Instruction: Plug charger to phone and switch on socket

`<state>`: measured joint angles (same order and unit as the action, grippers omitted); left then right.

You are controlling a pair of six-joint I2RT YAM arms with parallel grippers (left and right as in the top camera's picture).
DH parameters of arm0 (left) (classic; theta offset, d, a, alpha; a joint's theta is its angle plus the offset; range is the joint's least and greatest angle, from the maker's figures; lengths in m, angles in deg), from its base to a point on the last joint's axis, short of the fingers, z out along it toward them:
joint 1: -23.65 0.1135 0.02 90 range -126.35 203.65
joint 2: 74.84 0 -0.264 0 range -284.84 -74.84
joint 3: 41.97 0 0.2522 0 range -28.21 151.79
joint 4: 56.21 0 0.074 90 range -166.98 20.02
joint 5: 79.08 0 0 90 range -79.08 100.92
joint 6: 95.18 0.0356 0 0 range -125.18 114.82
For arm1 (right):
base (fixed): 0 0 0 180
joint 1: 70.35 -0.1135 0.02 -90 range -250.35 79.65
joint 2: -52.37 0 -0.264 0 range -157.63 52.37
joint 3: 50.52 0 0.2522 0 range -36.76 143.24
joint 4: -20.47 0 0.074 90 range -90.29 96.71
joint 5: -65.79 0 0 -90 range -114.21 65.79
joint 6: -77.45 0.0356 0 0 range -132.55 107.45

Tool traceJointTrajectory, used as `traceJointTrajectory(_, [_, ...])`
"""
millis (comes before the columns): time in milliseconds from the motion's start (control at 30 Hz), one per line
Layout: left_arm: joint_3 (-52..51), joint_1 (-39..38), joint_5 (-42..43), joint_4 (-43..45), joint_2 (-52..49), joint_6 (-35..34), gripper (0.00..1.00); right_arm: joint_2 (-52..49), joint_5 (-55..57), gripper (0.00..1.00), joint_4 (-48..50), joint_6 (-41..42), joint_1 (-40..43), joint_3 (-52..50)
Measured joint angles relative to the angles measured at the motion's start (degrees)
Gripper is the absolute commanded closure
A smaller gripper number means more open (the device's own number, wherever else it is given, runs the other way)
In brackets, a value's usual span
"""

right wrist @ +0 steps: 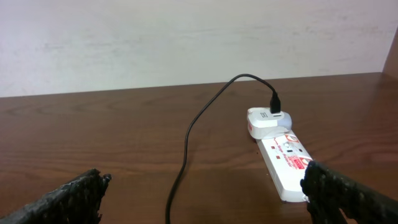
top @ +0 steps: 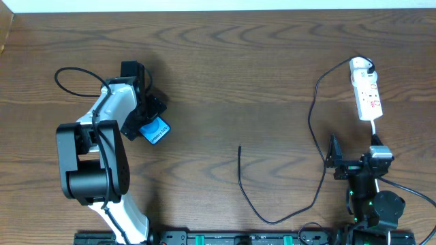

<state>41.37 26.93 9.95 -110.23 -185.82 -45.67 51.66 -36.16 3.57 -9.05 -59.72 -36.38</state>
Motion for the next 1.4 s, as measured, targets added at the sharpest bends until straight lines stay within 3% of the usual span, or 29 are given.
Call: traceJointTrajectory(1400, [0.0,0.0,1.79,1.14,-0.46,-0.2,0.02,0.0,0.02,0.01,0.0,0.0,0.0,0.0])
